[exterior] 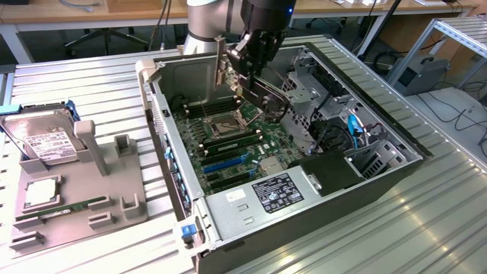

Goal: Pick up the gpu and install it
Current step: 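Insert the gpu into the slot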

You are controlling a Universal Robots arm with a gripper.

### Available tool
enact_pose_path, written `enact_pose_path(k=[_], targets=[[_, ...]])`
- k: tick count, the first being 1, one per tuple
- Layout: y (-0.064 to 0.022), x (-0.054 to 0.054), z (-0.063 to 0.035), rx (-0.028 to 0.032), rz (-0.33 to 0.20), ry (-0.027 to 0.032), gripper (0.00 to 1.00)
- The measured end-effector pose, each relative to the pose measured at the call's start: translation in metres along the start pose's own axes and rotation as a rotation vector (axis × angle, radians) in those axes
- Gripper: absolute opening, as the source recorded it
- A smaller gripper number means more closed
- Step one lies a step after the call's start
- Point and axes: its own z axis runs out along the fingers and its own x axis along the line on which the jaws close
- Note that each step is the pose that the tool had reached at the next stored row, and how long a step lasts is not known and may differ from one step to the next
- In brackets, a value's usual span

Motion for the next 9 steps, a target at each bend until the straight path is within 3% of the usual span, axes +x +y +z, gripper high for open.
enact_pose_path(k=[9], targets=[[0.0000, 0.0000, 0.0003, -0.0011, -0.040, 0.0010, 0.28]])
